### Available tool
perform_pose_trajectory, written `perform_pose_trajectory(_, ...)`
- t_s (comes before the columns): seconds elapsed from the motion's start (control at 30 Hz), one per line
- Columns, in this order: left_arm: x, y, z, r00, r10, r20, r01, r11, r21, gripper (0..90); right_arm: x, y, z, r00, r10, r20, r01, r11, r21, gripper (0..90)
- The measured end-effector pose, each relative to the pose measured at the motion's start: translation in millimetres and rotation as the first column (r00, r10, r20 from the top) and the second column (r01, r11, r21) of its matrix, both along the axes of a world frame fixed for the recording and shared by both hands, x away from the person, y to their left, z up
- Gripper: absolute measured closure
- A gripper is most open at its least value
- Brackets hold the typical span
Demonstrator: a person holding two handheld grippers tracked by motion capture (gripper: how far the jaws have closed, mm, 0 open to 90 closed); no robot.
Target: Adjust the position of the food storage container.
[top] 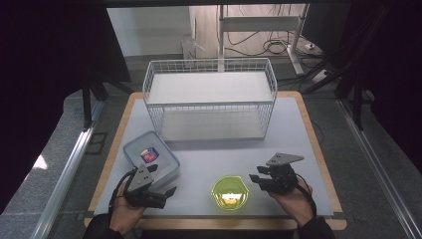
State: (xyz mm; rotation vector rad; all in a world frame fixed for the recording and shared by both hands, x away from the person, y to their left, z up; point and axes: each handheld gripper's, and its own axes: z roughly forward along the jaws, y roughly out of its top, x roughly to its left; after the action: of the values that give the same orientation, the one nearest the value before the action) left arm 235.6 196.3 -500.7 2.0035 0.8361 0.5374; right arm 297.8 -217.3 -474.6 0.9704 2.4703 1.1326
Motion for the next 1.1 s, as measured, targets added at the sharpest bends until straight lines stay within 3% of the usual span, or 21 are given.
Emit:
perform_pose_trajectory(0.1, 0.1, -0.5, -0.4, 1.0, -0.003, -0.002, 0.003, 1.0, 0.001, 4.7, -2.9, 2.0, 3.2, 0.9998, 0.011, 0.018, -0.011, 1.0, 0.003, 69.2)
perform_pose_trajectory(0.13, 0.1, -1.2, -0.7, 1.0, -0.005, -0.001, 0.005, 1.0, 0.004, 4.6, -5.8, 4.2, 6.0, 0.9993, 0.026, 0.026, -0.026, 0.999, 0.018, 78.7)
perform_pose_trajectory(0.23, -0.3, -1.5, -0.3, 1.0, -0.004, 0.0, 0.004, 1.0, 0.004, 4.5, -10.0, 9.5, 8.3, 0.9983, 0.057, 0.011, -0.057, 0.998, 0.035, 90.0)
perform_pose_trajectory(0.5, -0.3, -0.9, 0.0, 1.0, 0.002, 0.004, -0.002, 1.0, 0.003, 4.5, -25.7, 36.4, 9.2, 0.9832, 0.18, -0.026, -0.179, 0.983, 0.05, 90.0)
perform_pose_trajectory(0.53, -0.4, -1.2, 0.1, 1.0, 0.001, 0.005, -0.001, 1.0, 0.005, 4.5, -30.1, 44.2, 7.9, 0.975, 0.219, -0.037, -0.217, 0.975, 0.057, 90.0)
perform_pose_trajectory(0.6, -0.4, -1.3, 0.1, 1.0, 0.001, 0.005, -0.001, 1.0, 0.006, 4.5, -31.7, 47.0, 7.2, 0.9719, 0.232, -0.041, -0.229, 0.972, 0.056, 90.0)
perform_pose_trajectory(0.63, -0.3, -1.2, -0.1, 1.0, 0.001, 0.004, -0.001, 1.0, 0.007, 4.5, -36.1, 54.4, 5.6, 0.9625, 0.267, -0.048, -0.264, 0.963, 0.056, 90.0)
perform_pose_trajectory(0.7, -0.1, -1.2, -0.2, 1.0, 0.001, 0.003, -0.001, 1.0, 0.007, 4.5, -37.5, 56.6, 5.2, 0.9598, 0.276, -0.052, -0.273, 0.96, 0.059, 90.0)
perform_pose_trajectory(0.73, 0.0, -1.4, -0.4, 1.0, 0.002, 0.001, -0.002, 1.0, 0.007, 4.6, -41.1, 62.4, 4.0, 0.9498, 0.306, -0.066, -0.301, 0.951, 0.069, 90.0)
perform_pose_trajectory(0.9, 0.0, -2.4, -0.8, 1.0, 0.0, 0.0, 0.0, 0.9999, 0.014, 4.6, -50.2, 74.6, 0.4, 0.9242, 0.369, -0.098, -0.363, 0.929, 0.075, 90.0)
perform_pose_trajectory(0.93, 0.0, -2.4, -0.8, 1.0, 0.0, 0.0, 0.0, 0.9999, 0.014, 4.6, -50.2, 74.6, 0.4, 0.9242, 0.369, -0.098, -0.363, 0.929, 0.075, 90.0)
perform_pose_trajectory(1.03, 0.0, -2.4, -0.9, 1.0, 0.0, 0.0, 0.0, 0.9999, 0.015, 4.6, -57.8, 84.0, -2.1, 0.8979, 0.424, -0.117, -0.418, 0.905, 0.073, 90.0)
perform_pose_trajectory(1.1, 0.1, -2.3, -0.9, 1.0, 0.0, -0.001, 0.0, 0.9999, 0.015, 4.6, -60.5, 87.6, -3.9, 0.8908, 0.436, -0.128, -0.431, 0.9, 0.063, 90.0)
